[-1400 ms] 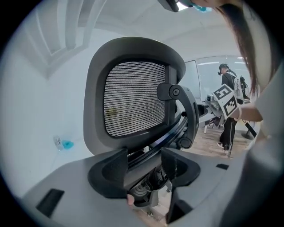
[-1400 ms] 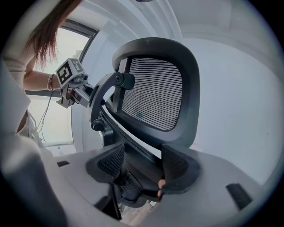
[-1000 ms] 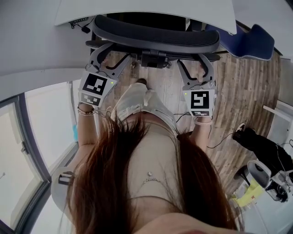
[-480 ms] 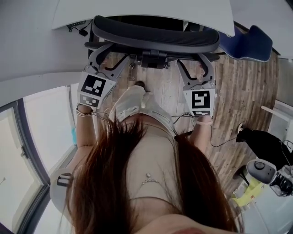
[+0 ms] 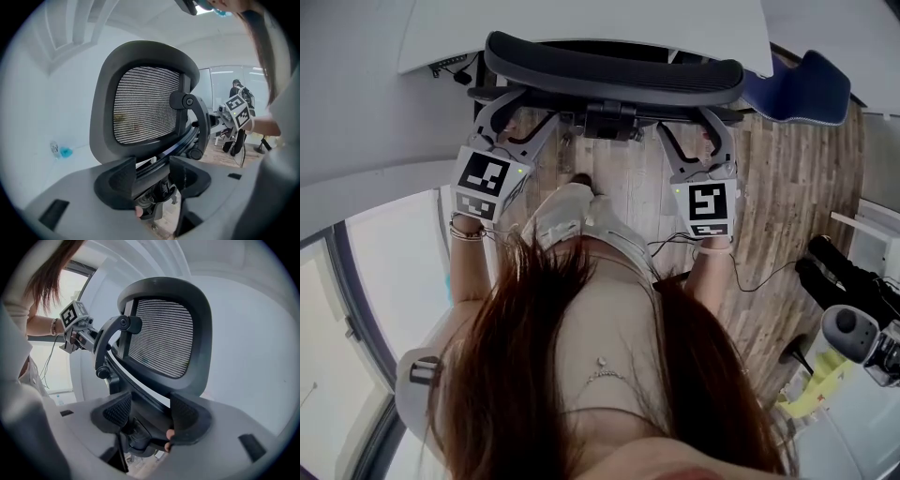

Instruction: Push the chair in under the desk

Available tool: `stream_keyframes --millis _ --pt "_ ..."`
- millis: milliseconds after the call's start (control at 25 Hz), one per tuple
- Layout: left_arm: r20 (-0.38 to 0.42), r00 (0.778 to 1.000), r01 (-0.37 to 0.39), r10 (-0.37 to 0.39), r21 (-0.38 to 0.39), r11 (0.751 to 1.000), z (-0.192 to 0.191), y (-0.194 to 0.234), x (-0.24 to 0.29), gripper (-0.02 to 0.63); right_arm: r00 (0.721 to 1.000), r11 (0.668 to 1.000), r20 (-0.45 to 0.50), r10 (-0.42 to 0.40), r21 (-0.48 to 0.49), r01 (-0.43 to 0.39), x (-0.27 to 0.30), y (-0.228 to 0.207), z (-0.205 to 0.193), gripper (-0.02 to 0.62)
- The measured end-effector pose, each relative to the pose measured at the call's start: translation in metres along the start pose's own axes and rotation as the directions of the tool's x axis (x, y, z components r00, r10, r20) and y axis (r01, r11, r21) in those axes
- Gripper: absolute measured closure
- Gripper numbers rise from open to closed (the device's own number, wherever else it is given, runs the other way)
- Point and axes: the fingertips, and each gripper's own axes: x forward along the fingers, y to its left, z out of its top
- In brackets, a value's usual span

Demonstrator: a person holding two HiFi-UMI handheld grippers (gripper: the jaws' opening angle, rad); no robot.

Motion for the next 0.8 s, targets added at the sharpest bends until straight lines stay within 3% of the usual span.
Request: stream_keyframes --millis 800 --pt "0.028 1.000 -0.001 0.001 0.008 1.000 0.0074 0.0097 0.0077 0.380 1.000 1.000 -0.001 -0.027 0.002 0.027 0.0069 -0.0062 0.0038 0.334"
